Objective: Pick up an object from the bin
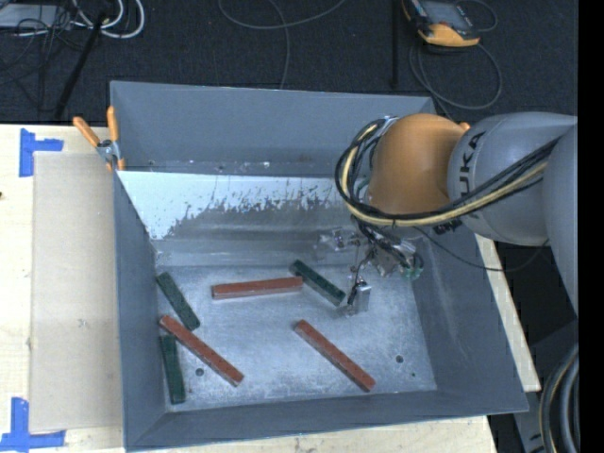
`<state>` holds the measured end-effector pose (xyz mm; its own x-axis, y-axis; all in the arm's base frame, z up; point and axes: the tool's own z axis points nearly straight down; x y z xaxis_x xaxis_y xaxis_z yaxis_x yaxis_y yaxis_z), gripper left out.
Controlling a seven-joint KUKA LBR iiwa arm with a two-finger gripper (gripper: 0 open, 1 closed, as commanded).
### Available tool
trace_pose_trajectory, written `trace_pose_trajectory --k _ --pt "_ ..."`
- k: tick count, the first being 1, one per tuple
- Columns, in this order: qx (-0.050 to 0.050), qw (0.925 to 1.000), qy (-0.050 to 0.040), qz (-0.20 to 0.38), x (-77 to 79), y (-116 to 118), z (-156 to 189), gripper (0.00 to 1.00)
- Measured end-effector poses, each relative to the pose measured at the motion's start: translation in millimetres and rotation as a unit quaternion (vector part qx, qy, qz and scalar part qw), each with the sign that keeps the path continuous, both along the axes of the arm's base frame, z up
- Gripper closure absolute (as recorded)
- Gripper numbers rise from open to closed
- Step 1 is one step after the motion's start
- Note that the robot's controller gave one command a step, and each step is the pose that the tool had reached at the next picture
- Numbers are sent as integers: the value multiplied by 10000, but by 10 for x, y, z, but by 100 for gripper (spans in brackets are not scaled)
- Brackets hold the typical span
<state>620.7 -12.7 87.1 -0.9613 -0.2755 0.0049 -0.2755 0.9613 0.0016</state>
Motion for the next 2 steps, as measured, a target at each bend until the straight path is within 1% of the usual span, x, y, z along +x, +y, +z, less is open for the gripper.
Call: trace_pose_trajectory --k 1,2 --pt "5 10000 -13 -13 -52 104 -188 0" --pt "3 10000 -29 -15 -42 102 -169 100"
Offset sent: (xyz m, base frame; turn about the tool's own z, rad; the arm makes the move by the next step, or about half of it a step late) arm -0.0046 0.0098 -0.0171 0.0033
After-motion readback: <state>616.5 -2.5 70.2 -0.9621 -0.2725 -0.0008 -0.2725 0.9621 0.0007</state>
